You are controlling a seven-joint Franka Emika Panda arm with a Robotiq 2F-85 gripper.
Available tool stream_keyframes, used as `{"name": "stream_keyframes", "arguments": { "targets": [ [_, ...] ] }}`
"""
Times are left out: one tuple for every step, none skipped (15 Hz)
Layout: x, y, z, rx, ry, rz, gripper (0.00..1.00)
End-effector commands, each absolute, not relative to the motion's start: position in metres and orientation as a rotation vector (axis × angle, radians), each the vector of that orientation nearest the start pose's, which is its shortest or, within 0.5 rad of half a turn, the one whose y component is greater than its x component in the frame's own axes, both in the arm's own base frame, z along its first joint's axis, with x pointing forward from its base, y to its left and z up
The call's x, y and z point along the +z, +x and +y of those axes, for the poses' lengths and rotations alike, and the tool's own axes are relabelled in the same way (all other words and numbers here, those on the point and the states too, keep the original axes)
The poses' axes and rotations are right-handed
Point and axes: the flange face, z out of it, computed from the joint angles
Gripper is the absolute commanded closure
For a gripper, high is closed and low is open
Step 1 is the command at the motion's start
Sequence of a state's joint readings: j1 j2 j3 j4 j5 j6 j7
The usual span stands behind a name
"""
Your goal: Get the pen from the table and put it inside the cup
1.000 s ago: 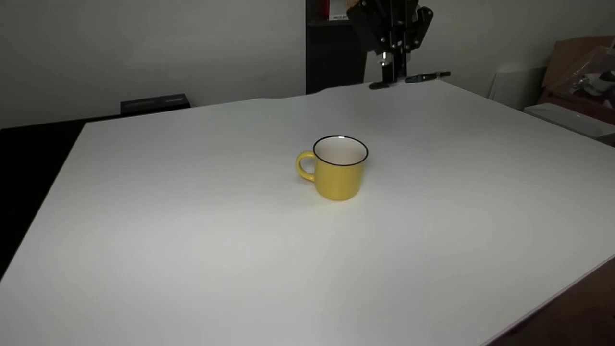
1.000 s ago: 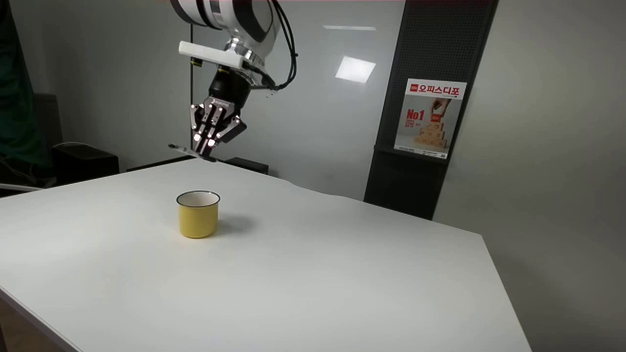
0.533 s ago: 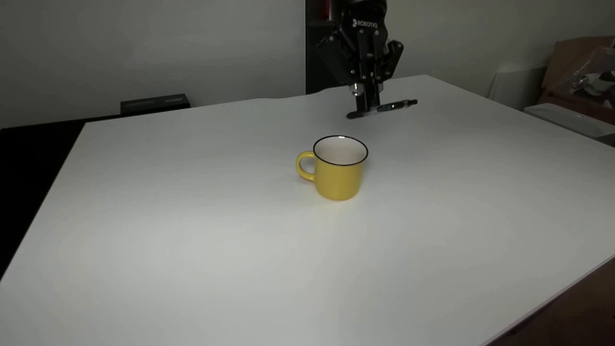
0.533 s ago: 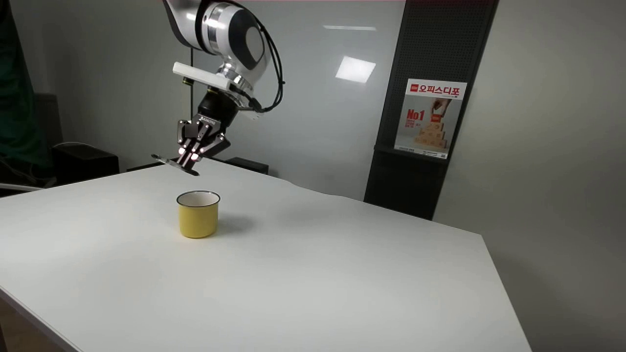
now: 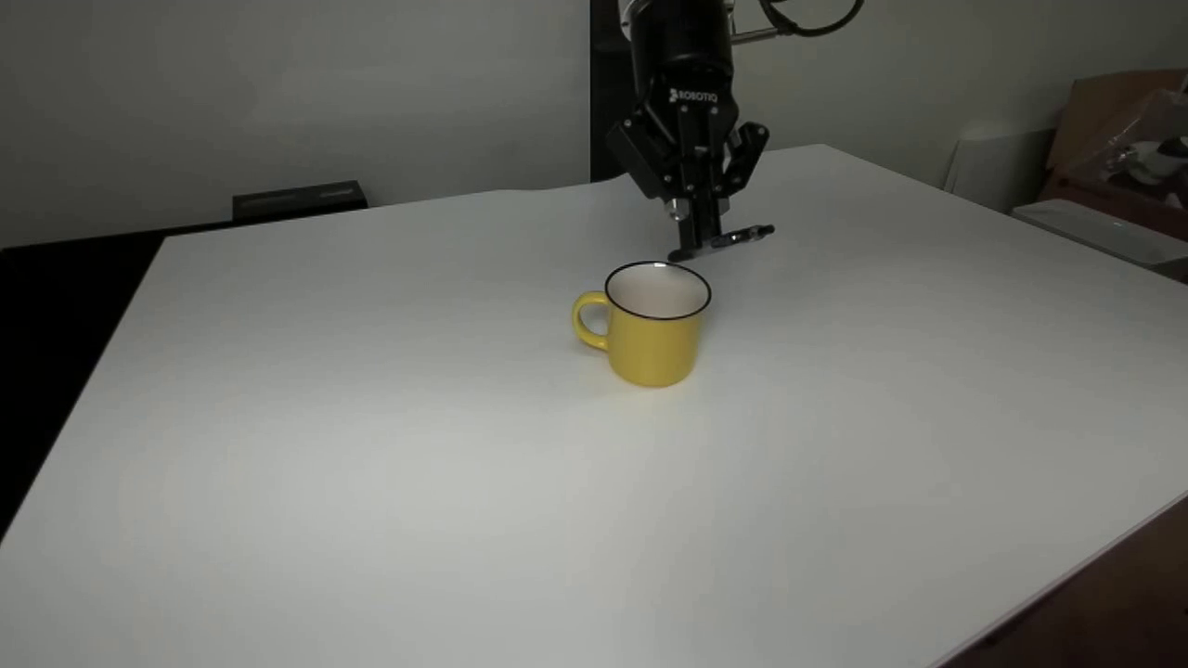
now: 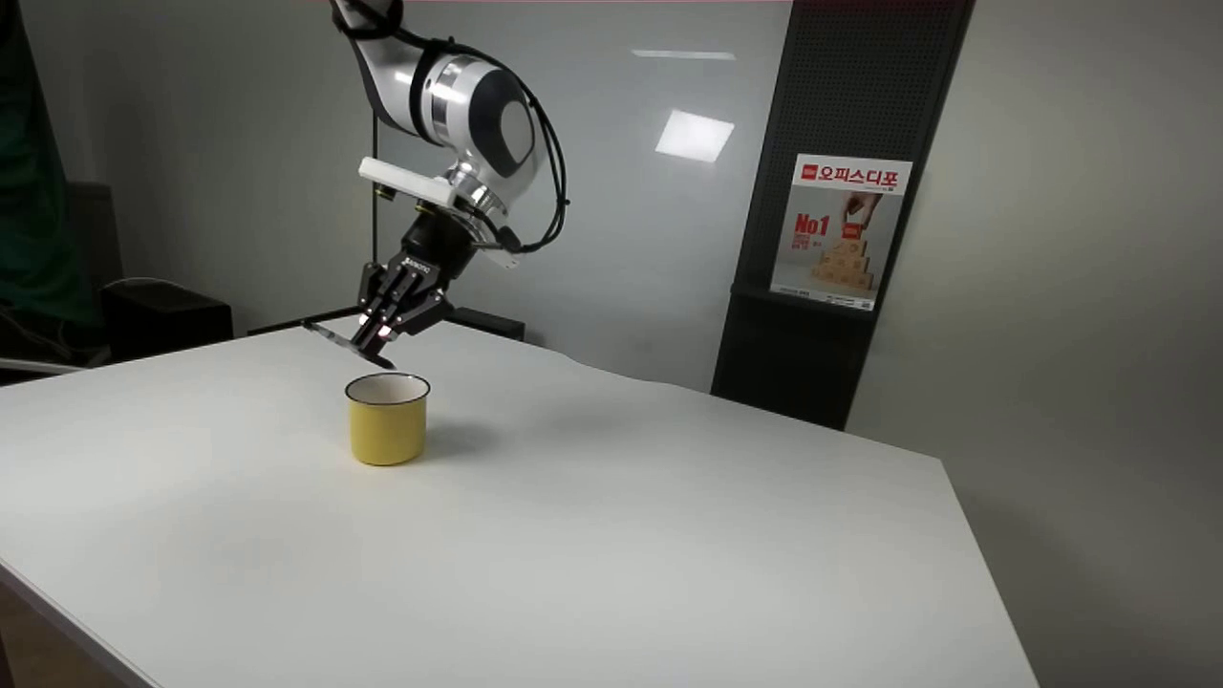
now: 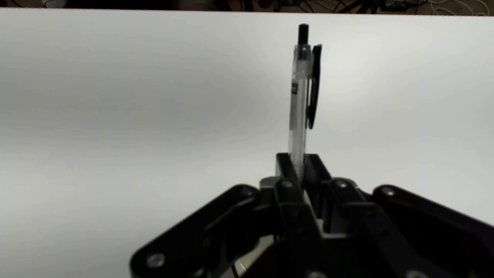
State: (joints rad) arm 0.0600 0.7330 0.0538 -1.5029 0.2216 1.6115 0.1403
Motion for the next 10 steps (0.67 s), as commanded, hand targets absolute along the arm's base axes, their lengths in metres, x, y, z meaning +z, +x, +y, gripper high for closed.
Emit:
{"name": "stream_keyframes", "arguments": {
  "targets": [
    [0.201, 0.644, 0.088, 0.999, -2.763, 0.291, 0.97],
    [0.198, 0.645, 0.088, 1.007, -2.751, 0.317, 0.97],
    [0.196, 0.646, 0.087, 1.015, -2.738, 0.343, 0.97],
    [0.193, 0.648, 0.086, 1.020, -2.729, 0.364, 0.97],
    [0.190, 0.649, 0.085, 1.027, -2.715, 0.381, 0.97],
    [0.187, 0.650, 0.084, 1.030, -2.707, 0.396, 0.97],
    [0.183, 0.650, 0.082, 1.035, -2.694, 0.398, 0.97],
    [0.180, 0.651, 0.080, 1.037, -2.688, 0.408, 0.97],
    [0.176, 0.652, 0.078, 1.037, -2.680, 0.420, 0.97],
    [0.173, 0.653, 0.076, 1.040, -2.671, 0.435, 0.97]
  ]
}}
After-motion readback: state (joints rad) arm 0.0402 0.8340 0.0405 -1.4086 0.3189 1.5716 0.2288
